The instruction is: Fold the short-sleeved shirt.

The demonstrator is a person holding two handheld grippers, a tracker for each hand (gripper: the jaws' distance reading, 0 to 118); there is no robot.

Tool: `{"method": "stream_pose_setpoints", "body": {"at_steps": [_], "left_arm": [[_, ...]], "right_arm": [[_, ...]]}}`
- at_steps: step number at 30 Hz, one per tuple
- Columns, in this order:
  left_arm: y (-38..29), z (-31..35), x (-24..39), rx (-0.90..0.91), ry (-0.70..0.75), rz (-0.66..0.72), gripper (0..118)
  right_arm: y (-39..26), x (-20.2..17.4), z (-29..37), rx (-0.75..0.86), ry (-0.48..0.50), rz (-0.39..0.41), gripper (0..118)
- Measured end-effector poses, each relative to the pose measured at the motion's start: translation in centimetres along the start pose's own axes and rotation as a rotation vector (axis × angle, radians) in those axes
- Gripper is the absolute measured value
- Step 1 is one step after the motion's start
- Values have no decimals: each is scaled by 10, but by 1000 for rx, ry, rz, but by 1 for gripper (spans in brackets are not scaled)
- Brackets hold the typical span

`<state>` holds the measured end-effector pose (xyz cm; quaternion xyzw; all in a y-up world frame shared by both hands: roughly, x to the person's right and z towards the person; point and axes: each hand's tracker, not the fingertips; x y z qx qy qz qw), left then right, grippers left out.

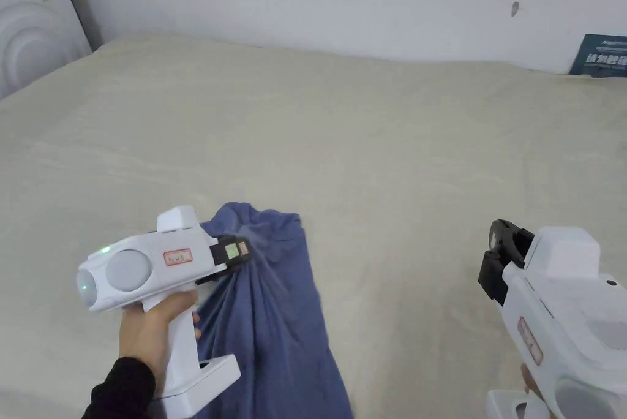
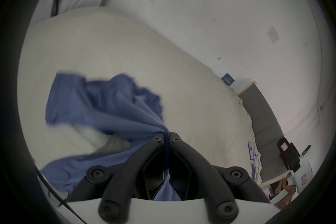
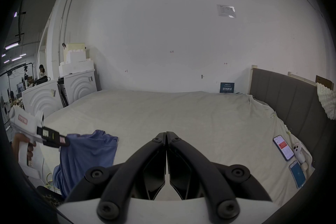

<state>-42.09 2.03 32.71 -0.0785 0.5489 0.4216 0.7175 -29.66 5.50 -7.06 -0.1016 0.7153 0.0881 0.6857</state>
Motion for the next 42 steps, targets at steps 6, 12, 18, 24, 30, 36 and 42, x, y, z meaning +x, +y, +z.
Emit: {"method": "stream_pose_setpoints", "body": {"at_steps": [6, 12, 18, 24, 30, 36, 42], "left_arm": [[39, -6, 90, 36, -89, -194, 0], [61, -11, 175, 61, -199, -322, 0], [61, -15, 253, 70, -298, -463, 0], [43, -29, 310, 62, -407, -541, 0], [-22, -56, 333, -71, -470, -673, 0], [-107, -100, 314, -254, -457, -708, 0], [-173, -147, 279, -431, -334, -721, 0]], "right_arm": [[10, 25, 27, 42, -59, 3, 0], [18, 58, 54, 78, -140, -6, 0], [21, 84, 75, 99, -212, -14, 0], [26, 97, 91, 109, -268, -22, 0], [20, 113, 98, 101, -307, -23, 0], [11, 120, 100, 82, -324, -34, 0], [-1, 123, 99, 56, -326, -46, 0]]}}
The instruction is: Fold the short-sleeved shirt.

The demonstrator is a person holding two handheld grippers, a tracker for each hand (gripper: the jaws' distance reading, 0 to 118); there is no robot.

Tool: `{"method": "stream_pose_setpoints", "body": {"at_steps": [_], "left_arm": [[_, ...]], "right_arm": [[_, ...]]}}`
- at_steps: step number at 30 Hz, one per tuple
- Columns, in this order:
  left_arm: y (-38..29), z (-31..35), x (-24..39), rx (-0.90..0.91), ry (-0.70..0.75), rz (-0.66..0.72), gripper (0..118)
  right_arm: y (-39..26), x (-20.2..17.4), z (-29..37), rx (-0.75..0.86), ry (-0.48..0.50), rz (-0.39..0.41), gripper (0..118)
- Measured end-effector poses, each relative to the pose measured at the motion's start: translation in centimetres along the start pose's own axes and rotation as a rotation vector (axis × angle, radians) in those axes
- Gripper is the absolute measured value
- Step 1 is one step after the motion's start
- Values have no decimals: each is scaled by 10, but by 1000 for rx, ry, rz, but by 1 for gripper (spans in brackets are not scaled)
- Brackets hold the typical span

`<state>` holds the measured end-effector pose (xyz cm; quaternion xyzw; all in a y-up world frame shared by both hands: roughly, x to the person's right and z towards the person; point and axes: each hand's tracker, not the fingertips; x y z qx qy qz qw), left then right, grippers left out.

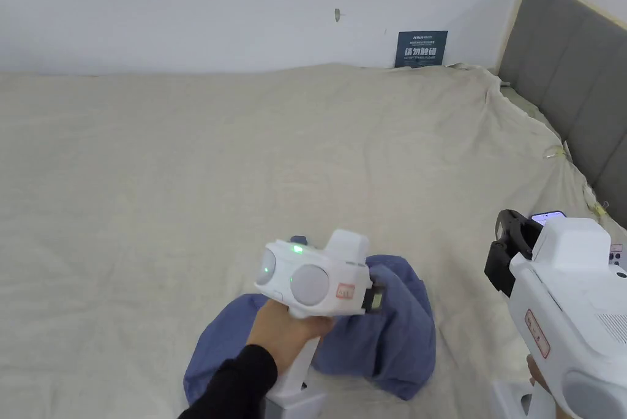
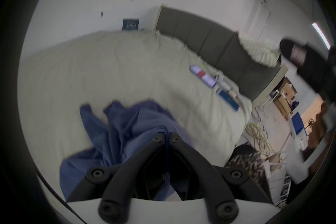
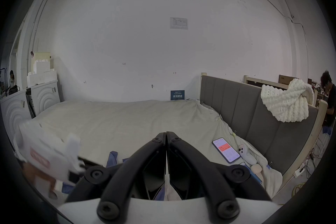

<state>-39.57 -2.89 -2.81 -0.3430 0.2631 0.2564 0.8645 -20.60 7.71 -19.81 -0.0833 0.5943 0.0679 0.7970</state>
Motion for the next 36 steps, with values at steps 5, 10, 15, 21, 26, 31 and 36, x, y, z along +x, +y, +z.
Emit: {"method": "stream_pose_setpoints", "body": {"at_steps": [5, 10, 15, 21, 26, 31, 36], "left_arm": [[-27, -44, -8, -157, 82, 34, 0], [-46, -61, -6, -212, 133, 44, 0], [-35, -42, -4, -178, 158, 103, 35], [-6, 33, 8, 65, 208, 160, 111], [15, 101, 3, 277, 283, 140, 111], [13, 160, -12, 509, 428, 129, 111], [-9, 205, -22, 655, 549, 133, 110]], "right_arm": [[-8, 2, 0, -18, -3, -6, 0], [-16, 6, -1, -40, -8, -13, 0], [-15, 8, 2, -45, -12, -5, 0], [1, 7, 10, -7, -12, -1, 0], [17, 3, 16, 35, -3, 4, 0], [34, -7, 25, 68, 14, 12, 0], [39, -11, 27, 90, 29, 19, 0]]}}
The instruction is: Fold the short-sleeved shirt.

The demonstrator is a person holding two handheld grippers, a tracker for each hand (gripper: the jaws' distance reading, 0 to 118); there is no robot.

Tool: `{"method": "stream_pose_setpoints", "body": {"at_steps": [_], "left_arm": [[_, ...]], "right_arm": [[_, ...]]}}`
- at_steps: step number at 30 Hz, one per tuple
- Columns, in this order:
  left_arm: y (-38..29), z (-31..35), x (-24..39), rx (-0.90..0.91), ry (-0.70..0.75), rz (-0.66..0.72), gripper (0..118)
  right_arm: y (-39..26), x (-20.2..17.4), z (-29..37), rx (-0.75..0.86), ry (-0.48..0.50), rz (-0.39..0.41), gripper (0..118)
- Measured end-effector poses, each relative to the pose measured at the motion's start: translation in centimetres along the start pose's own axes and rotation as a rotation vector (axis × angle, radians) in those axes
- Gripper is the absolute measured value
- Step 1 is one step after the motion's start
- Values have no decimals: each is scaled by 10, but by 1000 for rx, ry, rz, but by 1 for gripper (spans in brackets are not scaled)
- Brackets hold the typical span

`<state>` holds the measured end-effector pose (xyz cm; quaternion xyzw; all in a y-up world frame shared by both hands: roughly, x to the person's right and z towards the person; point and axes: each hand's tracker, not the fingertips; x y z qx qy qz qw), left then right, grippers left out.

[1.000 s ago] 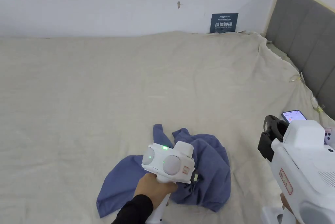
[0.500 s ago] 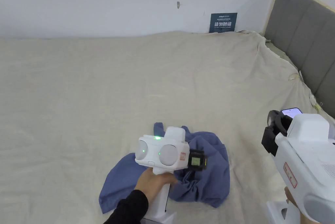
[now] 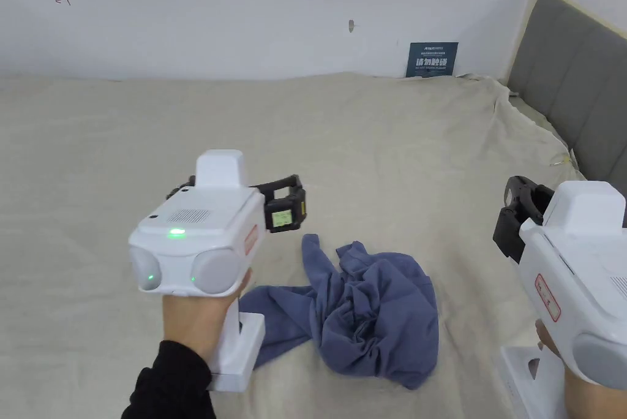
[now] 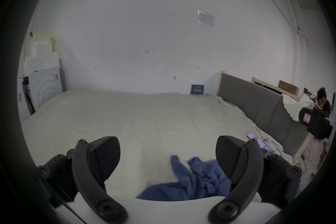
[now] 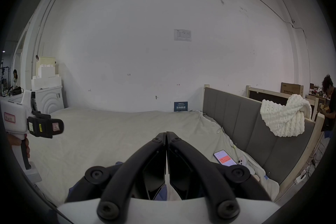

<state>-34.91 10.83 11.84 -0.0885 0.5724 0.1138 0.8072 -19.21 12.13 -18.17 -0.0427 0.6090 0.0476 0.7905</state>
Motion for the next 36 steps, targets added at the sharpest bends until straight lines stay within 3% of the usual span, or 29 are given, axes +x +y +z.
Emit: {"method": "stream_pose_setpoints", "body": {"at_steps": [2, 5, 8, 9, 11, 22, 36], "left_arm": [[-5, 5, -14, 54, 31, -26, 104], [-15, 16, -30, 101, 59, -53, 79], [-24, 29, -41, 130, 58, -44, 39], [-26, 31, -44, 141, 62, -38, 18], [-31, 31, -48, 151, 84, -25, 1], [-34, 22, -60, 98, 90, -27, 0], [-130, -52, -63, -523, 38, 48, 0]], "right_arm": [[1, -2, 1, 6, 4, 0, 0], [0, -5, 1, 11, 10, -1, 0], [-2, -8, 1, 10, 18, -1, 0], [-3, -9, 1, 10, 20, -1, 0], [-4, -10, 1, 8, 23, -1, 0], [-6, -12, 0, 4, 30, -5, 0], [-23, -8, -9, -48, 22, -6, 0]]}}
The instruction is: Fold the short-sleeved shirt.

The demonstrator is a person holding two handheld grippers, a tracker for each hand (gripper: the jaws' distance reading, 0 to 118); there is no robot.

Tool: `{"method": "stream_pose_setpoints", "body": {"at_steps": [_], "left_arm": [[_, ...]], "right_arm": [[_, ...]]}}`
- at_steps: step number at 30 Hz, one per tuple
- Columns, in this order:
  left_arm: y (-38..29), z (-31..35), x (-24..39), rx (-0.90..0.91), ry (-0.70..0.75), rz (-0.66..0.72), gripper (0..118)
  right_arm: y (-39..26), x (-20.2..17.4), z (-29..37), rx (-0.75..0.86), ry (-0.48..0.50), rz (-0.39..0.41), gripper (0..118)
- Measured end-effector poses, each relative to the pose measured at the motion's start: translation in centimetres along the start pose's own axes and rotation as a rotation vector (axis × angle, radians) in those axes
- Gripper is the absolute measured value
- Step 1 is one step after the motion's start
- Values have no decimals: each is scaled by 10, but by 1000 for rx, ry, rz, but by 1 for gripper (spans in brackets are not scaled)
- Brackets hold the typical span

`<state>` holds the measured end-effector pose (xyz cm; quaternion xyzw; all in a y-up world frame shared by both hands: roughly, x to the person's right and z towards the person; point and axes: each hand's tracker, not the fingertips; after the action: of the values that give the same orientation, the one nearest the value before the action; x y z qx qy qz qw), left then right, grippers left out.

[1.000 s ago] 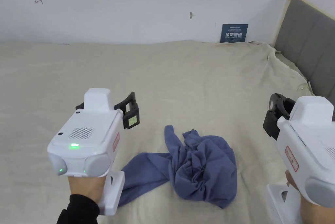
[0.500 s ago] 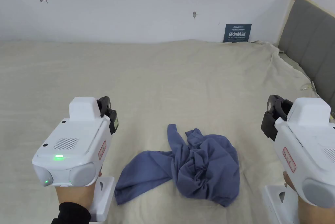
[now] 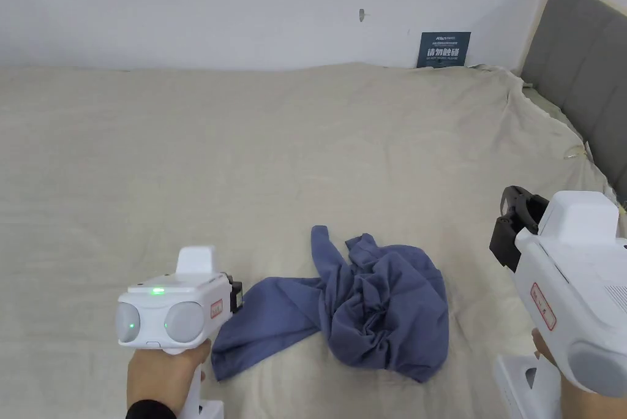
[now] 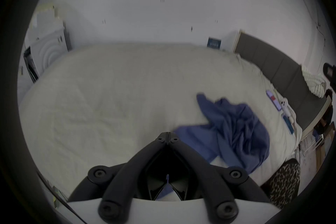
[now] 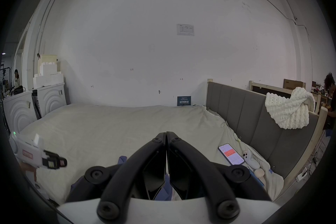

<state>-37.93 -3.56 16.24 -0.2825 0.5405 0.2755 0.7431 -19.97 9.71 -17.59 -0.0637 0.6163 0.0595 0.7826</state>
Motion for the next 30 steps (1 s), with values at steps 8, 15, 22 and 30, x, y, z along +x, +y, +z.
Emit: {"method": "stream_pose_setpoints", "body": {"at_steps": [8, 15, 22, 30], "left_arm": [[-34, -38, -2, -223, 44, 30, 75], [-48, -50, 1, -245, 98, 7, 97], [-54, -51, 14, -277, 124, -8, 63], [-41, -39, 3, -172, -18, 33, 4]], "right_arm": [[-10, -1, -6, -41, -1, 5, 0], [-15, -5, -11, -69, 9, 6, 0], [-25, -1, -21, -94, 15, 6, 0], [-34, 7, -53, -171, 22, -13, 0]]}}
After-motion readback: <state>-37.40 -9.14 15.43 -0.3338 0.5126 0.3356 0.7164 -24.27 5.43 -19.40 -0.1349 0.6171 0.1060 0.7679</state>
